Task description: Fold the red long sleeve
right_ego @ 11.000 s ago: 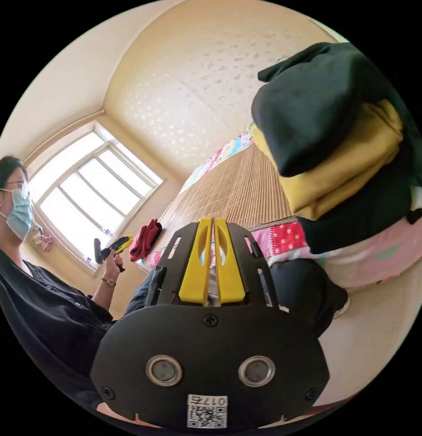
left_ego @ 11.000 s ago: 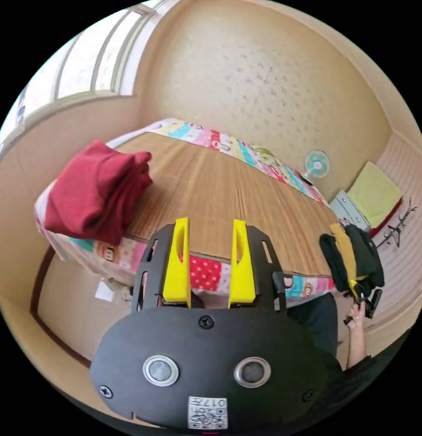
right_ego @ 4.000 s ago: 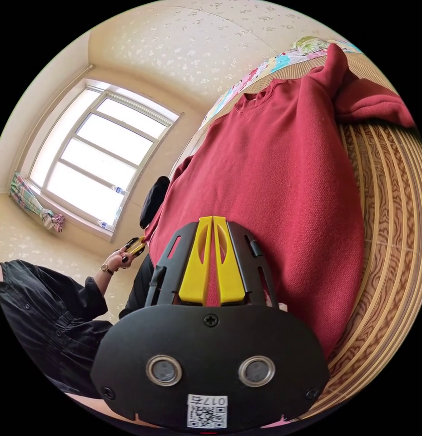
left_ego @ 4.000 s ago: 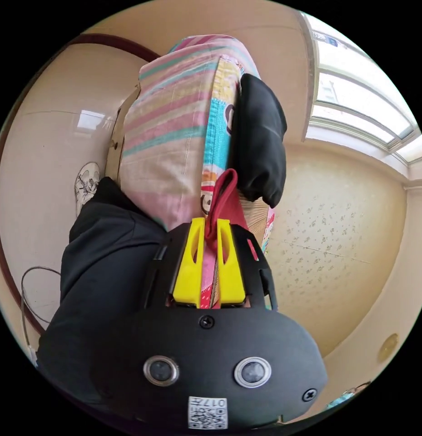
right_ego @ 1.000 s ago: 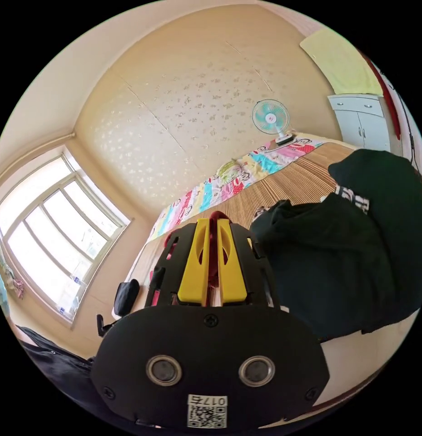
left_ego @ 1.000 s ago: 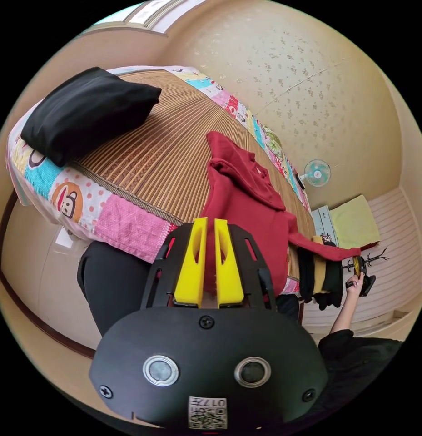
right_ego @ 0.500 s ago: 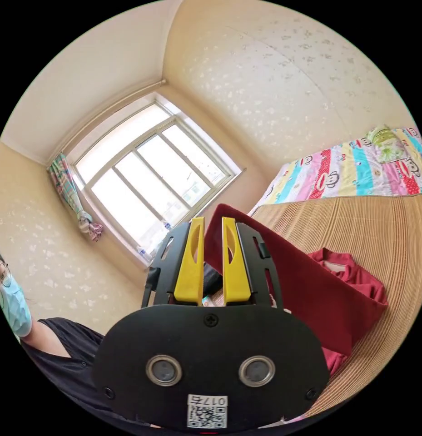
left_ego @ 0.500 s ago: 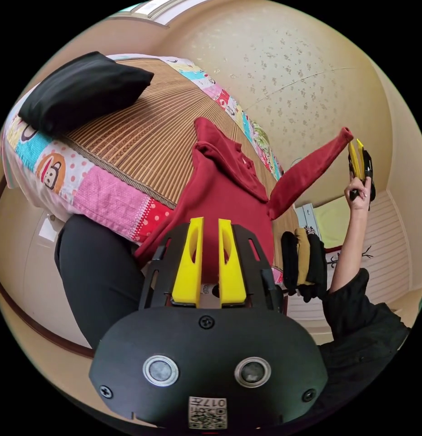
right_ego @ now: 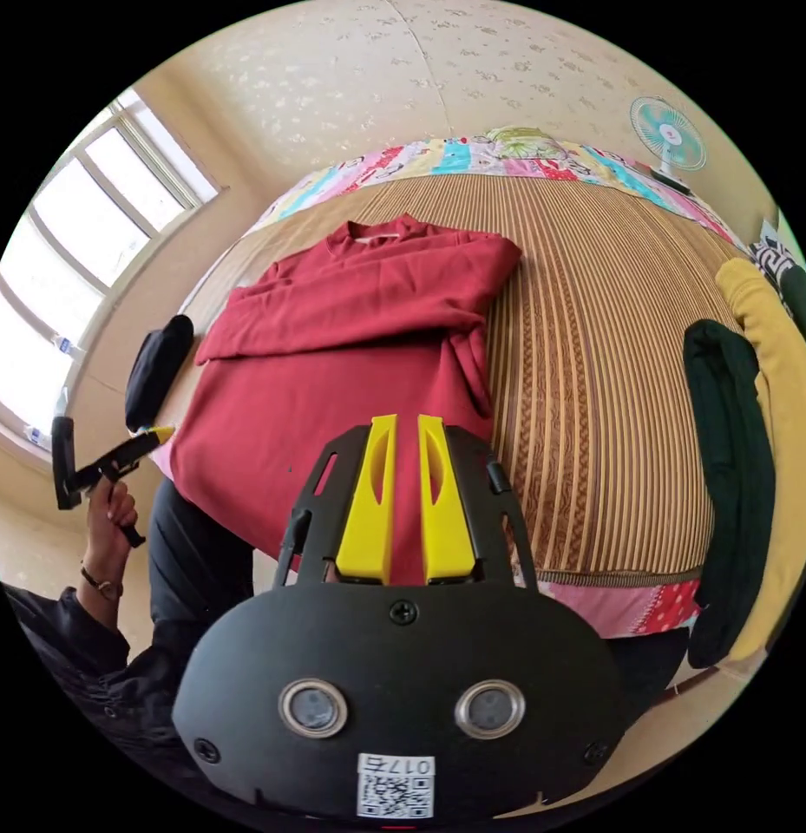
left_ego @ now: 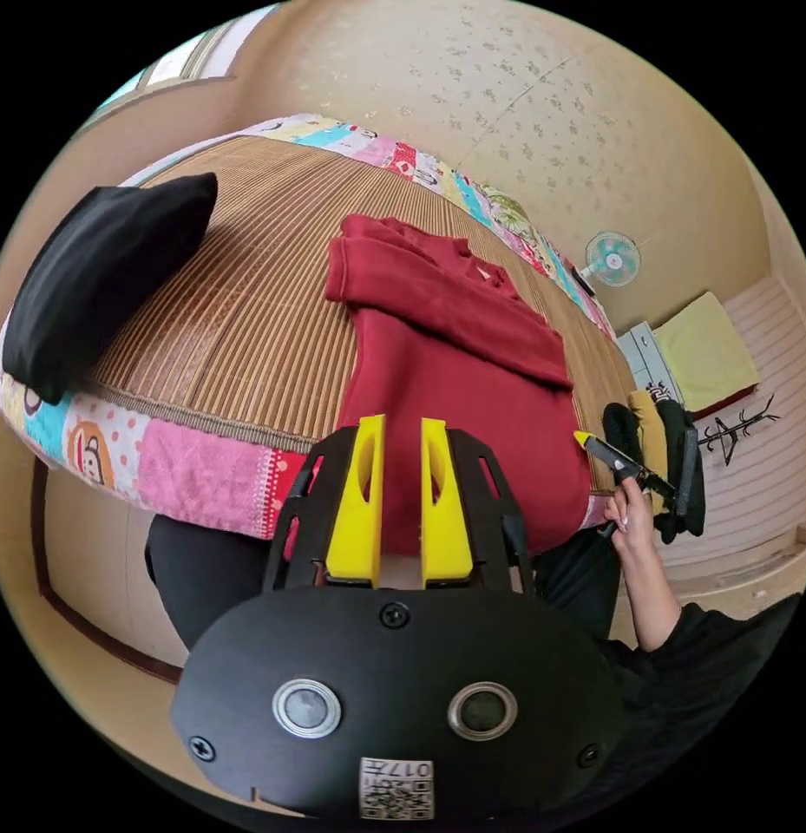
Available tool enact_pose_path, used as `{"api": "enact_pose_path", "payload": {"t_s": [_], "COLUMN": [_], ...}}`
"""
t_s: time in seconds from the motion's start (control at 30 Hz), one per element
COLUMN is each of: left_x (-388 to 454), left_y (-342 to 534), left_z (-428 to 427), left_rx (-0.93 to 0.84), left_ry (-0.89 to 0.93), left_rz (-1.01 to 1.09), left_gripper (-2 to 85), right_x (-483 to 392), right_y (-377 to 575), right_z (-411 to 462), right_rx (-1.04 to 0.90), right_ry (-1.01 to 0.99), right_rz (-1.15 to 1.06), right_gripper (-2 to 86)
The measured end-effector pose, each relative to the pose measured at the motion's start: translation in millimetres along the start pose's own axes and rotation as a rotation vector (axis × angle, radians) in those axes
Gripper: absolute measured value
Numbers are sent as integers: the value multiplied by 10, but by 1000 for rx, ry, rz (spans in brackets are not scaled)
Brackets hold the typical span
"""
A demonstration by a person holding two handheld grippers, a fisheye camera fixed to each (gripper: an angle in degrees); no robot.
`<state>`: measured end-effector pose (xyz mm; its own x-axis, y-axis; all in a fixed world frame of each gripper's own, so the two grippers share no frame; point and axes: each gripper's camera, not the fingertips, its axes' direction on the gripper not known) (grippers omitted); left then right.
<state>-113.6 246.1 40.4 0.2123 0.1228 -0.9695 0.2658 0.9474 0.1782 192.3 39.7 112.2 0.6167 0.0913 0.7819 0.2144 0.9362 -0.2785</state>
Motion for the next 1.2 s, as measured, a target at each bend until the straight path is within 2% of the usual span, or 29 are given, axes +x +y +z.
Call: {"api": "enact_pose_path", "payload": {"t_s": [0.07, 0.17, 0.33, 0.4, 0.57, 0.7, 0.83, 0.9, 0.93, 0.97, 1.03, 1.17, 1.2], "left_x": [150, 310, 422, 456, 326, 150, -17, -56, -51, -62, -176, -652, -707], "left_y": [-378, -827, -1471, -1653, -1993, -2121, -2049, -1762, -1513, -1300, -1005, -385, -342], "left_z": [470, 714, 1018, 1100, 1326, 1368, 1246, 899, 607, 369, 92, -265, -271], "left_rx": [-156, -207, -286, -258, 22, 46, 59, 219, 333, 367, 349, 289, 264], "left_ry": [-114, -161, -160, -153, -31, 63, 162, 98, 103, 134, 121, 84, 85], "left_rz": [20, 60, 60, 80, 74, 35, 18, -38, -2, 62, 65, -68, -69], "left_gripper": [37, 10, -8, -9, -8, -7, -8, -8, -7, -4, 7, 113, 115], "right_x": [-136, -280, -71, 133, 473, 711, 798, 782, 775, 775, 785, 861, 881], "right_y": [37, -212, -885, -1075, -1238, -1373, -1408, -1397, -1394, -1390, -1381, -1359, -1356], "right_z": [291, 409, 595, 632, 755, 781, 780, 761, 748, 734, 713, 656, 647], "right_rx": [-76, -117, -191, -171, 54, 78, 98, 101, 101, 101, 102, 106, 106], "right_ry": [86, 206, 153, 75, 10, -71, -78, -56, -43, -34, -26, -33, -39], "right_rz": [-50, -91, 5, 69, 99, 153, 156, 148, 143, 139, 136, 138, 140], "right_gripper": [24, 19, 16, 16, 14, 13, 13, 13, 13, 13, 12, 12, 12]}}
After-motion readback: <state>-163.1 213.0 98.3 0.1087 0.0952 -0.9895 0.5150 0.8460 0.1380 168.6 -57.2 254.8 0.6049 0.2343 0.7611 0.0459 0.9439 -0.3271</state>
